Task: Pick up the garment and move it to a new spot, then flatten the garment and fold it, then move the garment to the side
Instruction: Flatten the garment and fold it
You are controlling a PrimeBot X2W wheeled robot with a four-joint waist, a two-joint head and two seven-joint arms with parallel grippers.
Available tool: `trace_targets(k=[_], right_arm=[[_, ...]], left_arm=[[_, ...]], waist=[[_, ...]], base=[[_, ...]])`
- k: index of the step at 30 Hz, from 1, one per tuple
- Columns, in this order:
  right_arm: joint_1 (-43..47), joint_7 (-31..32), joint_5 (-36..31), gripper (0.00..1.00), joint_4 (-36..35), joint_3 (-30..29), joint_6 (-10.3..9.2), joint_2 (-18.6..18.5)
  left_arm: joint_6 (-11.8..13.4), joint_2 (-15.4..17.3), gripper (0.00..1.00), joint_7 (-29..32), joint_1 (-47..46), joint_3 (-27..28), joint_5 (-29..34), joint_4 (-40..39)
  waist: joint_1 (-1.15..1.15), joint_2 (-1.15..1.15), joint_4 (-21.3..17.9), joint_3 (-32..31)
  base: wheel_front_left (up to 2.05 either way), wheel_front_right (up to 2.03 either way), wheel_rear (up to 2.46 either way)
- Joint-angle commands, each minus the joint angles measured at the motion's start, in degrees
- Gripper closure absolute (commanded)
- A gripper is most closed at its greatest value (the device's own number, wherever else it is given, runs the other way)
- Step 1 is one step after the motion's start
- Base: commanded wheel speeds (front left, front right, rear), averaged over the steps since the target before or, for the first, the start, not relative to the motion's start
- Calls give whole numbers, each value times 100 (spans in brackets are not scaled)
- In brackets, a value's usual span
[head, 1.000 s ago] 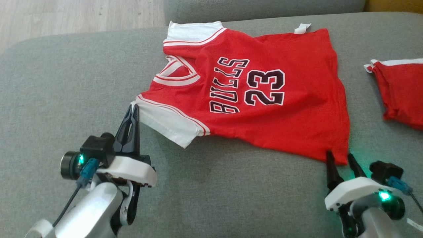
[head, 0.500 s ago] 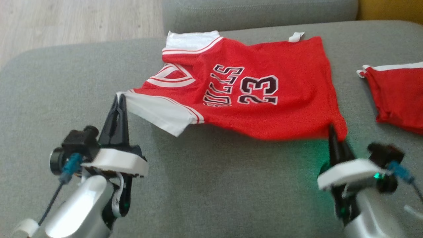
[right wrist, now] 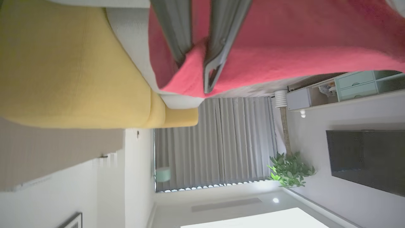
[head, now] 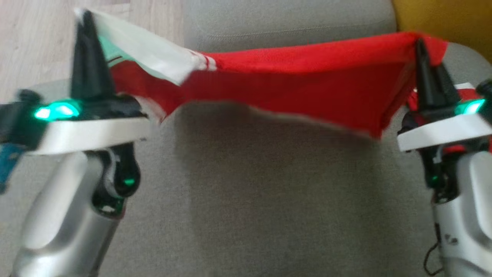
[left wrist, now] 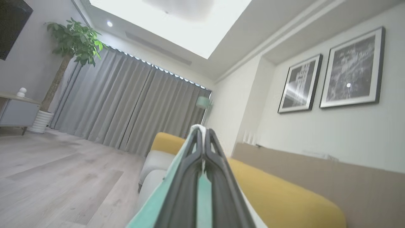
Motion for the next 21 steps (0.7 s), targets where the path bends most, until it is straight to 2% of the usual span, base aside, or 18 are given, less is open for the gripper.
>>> trace_targets(k=[1,6,9,12,17,21], right_arm=[[-307,144,-12,100,-450,147,-4,-112],[-332,624,70,100,-1296,49,-4,-311],[-277,993,152,100,-1840,-52,-4,-354],[-226,1517,229,100,-2462,-198,-4,-310],[-315,1954,182,100,-2734,-260,-4,-282],[-690,2195,298,100,-2417,-188,-4,-265]], left_arm=[[40,45,100,-47,-291,525,77,-420],[101,-218,100,-50,-104,1168,413,-1476],[124,-209,100,-47,-67,1285,549,-2059],[149,-170,100,253,-271,1330,348,-2552],[55,2,100,683,-720,1374,131,-2223],[-229,174,100,1176,-1429,1285,-118,-1153]], waist=[[0,0,-61,-62],[0,0,-149,-134],[0,0,-171,-155],[0,0,-172,-123],[0,0,-147,115],[0,0,-132,622]], base=[[0,0,0],[0,0,0],[0,0,0],[0,0,0],[0,0,0],[0,0,0]])
